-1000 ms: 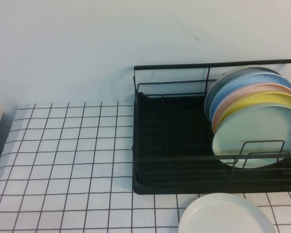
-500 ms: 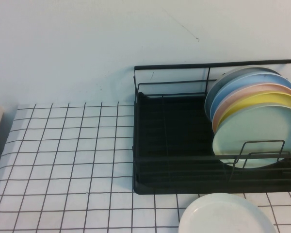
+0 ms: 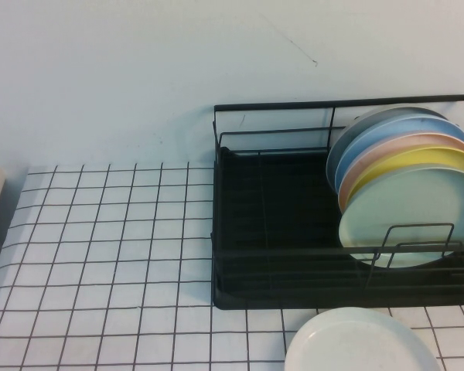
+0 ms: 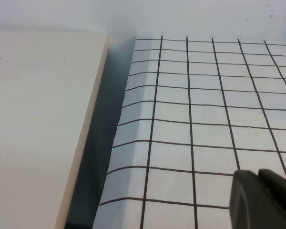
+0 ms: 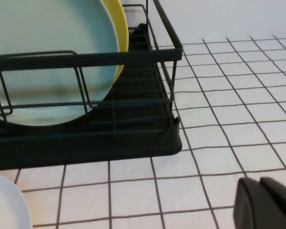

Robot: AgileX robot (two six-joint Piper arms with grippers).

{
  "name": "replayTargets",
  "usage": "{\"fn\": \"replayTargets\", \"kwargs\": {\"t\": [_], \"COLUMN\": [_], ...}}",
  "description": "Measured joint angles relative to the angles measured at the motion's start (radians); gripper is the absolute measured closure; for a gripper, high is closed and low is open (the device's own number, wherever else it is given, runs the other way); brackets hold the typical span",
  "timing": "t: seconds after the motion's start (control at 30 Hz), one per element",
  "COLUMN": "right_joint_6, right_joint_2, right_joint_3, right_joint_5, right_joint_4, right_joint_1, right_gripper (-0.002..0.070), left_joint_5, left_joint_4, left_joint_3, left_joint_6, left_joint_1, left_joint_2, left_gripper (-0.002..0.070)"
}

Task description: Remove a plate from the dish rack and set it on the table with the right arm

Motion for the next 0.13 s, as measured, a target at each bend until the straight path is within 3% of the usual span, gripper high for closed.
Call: {"fn": "replayTargets", "kwargs": {"t": [0.13], "right_joint_6": [0.000], "right_joint_2": [0.000], "right_joint_3": [0.000], "right_joint_5": [0.001], "right_joint_4": [0.000], "right_joint_1": [0.000], "right_gripper": [0.0678], "left_joint_5": [0.000], "left_joint_4": [0.000], "left_joint_3": [0.000], "left_joint_6": [0.000], "left_joint_1": [0.000], "left_joint_2": [0.000], "left_gripper": [0.0678]}}
